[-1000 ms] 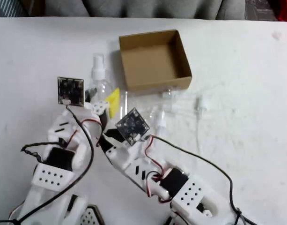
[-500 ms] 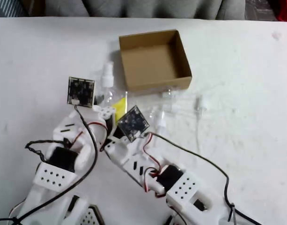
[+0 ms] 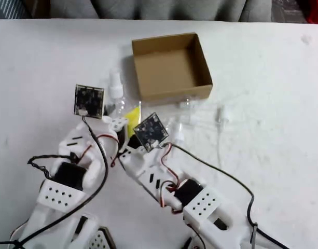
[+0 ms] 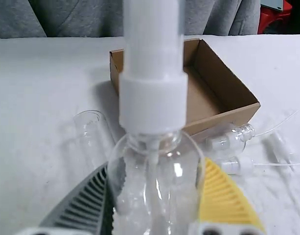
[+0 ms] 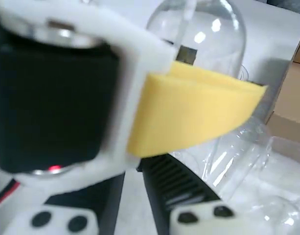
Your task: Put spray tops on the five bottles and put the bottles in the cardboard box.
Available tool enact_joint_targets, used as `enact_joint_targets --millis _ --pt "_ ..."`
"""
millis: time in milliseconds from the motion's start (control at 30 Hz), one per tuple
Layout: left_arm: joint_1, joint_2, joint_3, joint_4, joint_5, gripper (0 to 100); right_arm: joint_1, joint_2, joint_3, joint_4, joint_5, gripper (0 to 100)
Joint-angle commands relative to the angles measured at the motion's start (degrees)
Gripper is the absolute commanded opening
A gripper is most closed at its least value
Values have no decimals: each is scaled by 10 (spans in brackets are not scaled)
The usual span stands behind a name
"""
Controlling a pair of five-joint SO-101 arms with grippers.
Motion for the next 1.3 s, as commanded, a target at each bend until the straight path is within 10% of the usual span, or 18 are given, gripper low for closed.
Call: enact_joint_targets --millis 0,433,933,1267 --pt "8 0 -29 8 2 21 63 1 -7 -10 -2 16" --pt "-19 0 -26 4 -1 21 95 -9 -25 57 67 16" --pt "-110 5 24 -119 3 21 313 -47 -200 267 137 19" --pt "-139 5 36 -135 0 21 366 243 -444 305 137 82"
